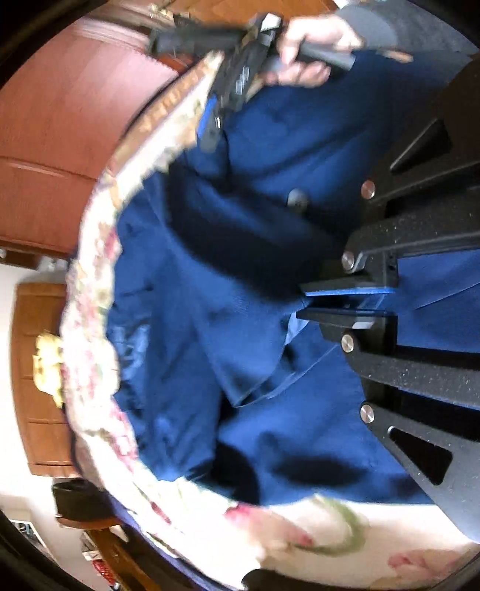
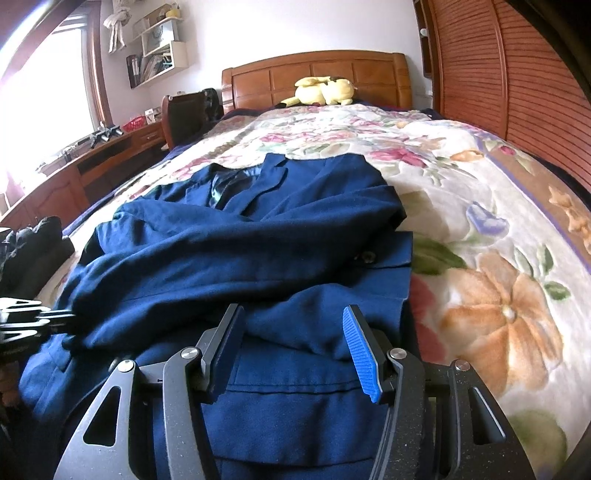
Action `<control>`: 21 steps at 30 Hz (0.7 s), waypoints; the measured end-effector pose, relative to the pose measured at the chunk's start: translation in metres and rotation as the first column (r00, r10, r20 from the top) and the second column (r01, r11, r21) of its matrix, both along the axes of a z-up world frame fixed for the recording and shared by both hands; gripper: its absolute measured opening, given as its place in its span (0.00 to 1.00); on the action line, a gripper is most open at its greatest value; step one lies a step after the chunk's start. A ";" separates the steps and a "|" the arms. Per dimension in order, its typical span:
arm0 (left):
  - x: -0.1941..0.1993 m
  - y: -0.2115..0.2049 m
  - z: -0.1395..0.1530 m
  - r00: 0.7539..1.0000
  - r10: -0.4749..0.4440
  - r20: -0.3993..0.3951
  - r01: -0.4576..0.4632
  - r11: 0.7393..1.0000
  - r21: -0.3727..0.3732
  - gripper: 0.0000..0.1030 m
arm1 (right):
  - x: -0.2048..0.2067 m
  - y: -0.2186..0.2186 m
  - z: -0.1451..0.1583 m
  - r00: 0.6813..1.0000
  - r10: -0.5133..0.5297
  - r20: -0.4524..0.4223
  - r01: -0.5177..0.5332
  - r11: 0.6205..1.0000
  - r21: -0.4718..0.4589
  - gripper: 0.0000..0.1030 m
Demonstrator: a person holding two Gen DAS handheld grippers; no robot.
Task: Fold large clothes
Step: 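Fold the held side edge over the jacket center and open the left gripper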
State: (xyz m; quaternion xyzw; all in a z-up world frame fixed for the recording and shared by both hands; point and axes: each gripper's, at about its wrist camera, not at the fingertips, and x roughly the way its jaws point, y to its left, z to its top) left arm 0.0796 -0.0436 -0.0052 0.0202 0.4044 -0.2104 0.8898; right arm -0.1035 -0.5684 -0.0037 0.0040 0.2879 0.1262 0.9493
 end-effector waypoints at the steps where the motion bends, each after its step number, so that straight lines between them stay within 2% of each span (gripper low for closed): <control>1: -0.010 0.003 0.006 1.000 -0.006 0.020 0.006 1.000 -0.001 0.05 | -0.002 -0.002 0.001 1.000 -0.003 0.008 0.003 1.000 0.008 0.56; 3: -0.032 0.007 0.015 0.999 -0.017 0.045 0.016 1.000 0.015 0.05 | -0.006 -0.007 0.005 1.000 -0.010 0.023 0.010 1.000 0.020 0.56; 6: -0.052 0.008 0.011 0.999 -0.021 0.033 0.020 0.998 0.056 0.06 | -0.013 -0.014 0.011 0.999 -0.018 0.051 0.017 1.000 0.026 0.56; 9: -0.063 0.015 0.009 0.999 -0.032 0.030 0.031 0.999 0.040 0.16 | -0.018 -0.019 0.012 0.998 -0.030 0.061 0.028 0.999 0.028 0.56; 12: -0.071 0.026 0.019 0.996 -0.007 0.094 0.004 0.999 0.037 0.35 | -0.019 -0.019 0.010 0.998 -0.036 0.057 0.035 0.999 0.025 0.56; 16: -0.065 0.044 0.035 0.989 0.042 0.139 -0.041 0.999 -0.011 0.46 | -0.020 -0.014 0.009 0.998 -0.037 0.056 0.037 0.999 0.001 0.56; 19: -0.041 0.052 0.036 0.984 0.092 0.153 -0.096 0.995 0.014 0.51 | -0.019 -0.010 0.010 0.998 -0.032 0.061 0.033 0.999 -0.020 0.56; 21: -0.014 0.057 0.030 0.984 0.130 0.120 -0.135 0.990 0.033 0.51 | -0.019 -0.010 0.010 0.998 -0.025 0.063 0.027 0.999 -0.032 0.56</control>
